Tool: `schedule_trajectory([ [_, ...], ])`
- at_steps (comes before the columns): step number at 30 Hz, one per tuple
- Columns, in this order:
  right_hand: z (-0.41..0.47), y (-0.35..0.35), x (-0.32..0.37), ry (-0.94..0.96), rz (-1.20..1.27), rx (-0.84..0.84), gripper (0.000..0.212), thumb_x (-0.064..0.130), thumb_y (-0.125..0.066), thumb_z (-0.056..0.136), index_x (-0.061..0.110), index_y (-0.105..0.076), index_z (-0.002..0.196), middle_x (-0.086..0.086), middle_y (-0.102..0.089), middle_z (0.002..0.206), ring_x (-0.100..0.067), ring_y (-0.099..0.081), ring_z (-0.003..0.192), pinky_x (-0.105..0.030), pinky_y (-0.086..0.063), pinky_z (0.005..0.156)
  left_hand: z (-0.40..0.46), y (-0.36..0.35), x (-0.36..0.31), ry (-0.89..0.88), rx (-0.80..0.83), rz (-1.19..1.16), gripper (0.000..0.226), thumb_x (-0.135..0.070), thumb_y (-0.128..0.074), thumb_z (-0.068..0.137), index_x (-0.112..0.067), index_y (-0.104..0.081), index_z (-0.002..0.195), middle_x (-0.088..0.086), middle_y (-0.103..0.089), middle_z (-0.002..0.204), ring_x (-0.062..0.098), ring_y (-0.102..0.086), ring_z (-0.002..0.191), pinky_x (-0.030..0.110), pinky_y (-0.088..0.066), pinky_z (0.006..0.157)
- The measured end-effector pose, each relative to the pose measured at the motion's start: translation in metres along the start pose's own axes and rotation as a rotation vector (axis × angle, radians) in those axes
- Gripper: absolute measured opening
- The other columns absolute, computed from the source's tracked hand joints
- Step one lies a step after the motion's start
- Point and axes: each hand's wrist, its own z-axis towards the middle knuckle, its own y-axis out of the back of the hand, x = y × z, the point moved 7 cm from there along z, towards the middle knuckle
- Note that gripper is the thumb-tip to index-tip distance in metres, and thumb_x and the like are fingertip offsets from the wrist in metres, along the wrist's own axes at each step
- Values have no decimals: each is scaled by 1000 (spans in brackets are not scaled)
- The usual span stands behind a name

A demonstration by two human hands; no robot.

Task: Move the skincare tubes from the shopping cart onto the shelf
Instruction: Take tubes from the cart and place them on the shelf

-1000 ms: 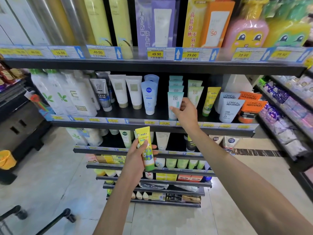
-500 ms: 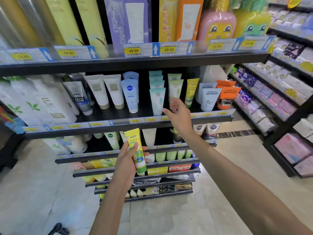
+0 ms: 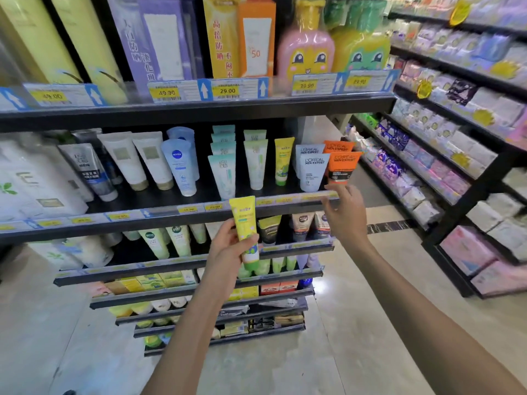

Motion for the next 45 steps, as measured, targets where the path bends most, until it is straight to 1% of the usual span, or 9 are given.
schedule_trajectory([
  [2, 5, 5, -11, 48, -63, 17, 26, 21, -69, 97, 12, -69, 121, -9, -64, 119, -30, -54, 117, -37, -45, 96, 9, -21, -6, -57, -5, 56, 40, 4, -72, 88, -19, -66, 120, 2, -76, 107, 28, -71, 106, 53, -54, 100],
  [5, 10, 8, -26, 110, -122, 45, 29, 25, -69, 97, 10, -69, 122, -9, -65, 121, -28, -53, 120, -42, -50, 97, 24, -53, -19, -146, -41, 152, 37, 1, -75, 87, -25, -69, 114, -2, -77, 106, 23, -70, 108, 49, -53, 101],
  [9, 14, 1, -36, 213, -139, 103, 35, 23, -70, 95, 6, -68, 126, -12, -65, 122, -31, -53, 119, -48, -52, 97, 48, -90, -37, -248, -88, 271, 32, -5, -75, 89, -24, -67, 113, -6, -77, 105, 11, -72, 101, 35, -57, 93],
  [13, 18, -2, -43, 238, -138, 133, 41, 20, -70, 96, 8, -64, 135, -10, -61, 133, -29, -49, 127, -44, -51, 101, 74, -114, -56, -363, -134, 397, 30, -5, -74, 90, -25, -64, 110, -6, -74, 105, 4, -71, 96, 22, -56, 83],
  [18, 23, -7, -44, 261, -132, 135, 35, 18, -69, 96, 7, -68, 129, -10, -61, 134, -28, -48, 128, -43, -51, 99, 107, -120, -65, -420, -214, 565, 26, -11, -75, 91, -22, -65, 112, -12, -70, 98, -12, -64, 79, 7, -49, 70],
  [21, 24, -9, -46, 247, -125, 133, 35, 19, -69, 96, 8, -68, 129, -8, -62, 134, -27, -47, 129, -43, -51, 100, 124, -118, -60, -405, -232, 645, 27, -11, -76, 90, -18, -65, 113, -12, -69, 94, -4, -66, 84, 14, -51, 75],
  [24, 25, -10, -48, 225, -109, 128, 35, 21, -68, 97, 9, -68, 130, -7, -62, 133, -25, -47, 130, -41, -50, 101, 137, -113, -52, -371, -250, 709, 29, -10, -79, 86, -16, -67, 111, -3, -73, 98, 12, -71, 91, 33, -58, 87],
  [26, 26, -10, -47, 224, -106, 120, 34, 24, -67, 98, 10, -69, 129, -6, -62, 131, -24, -47, 129, -40, -49, 101, 143, -111, -47, -351, -250, 732, 29, -9, -80, 84, -15, -67, 109, 0, -74, 99, 15, -72, 93, 40, -58, 91],
  [45, 23, -13, -51, 241, -114, 89, 36, 24, -72, 95, 11, -68, 128, -4, -63, 128, -23, -49, 127, -35, -49, 99, 152, -111, -35, -351, -197, 808, 28, -12, -80, 85, -16, -68, 111, -2, -72, 100, 14, -71, 92, 32, -57, 89],
])
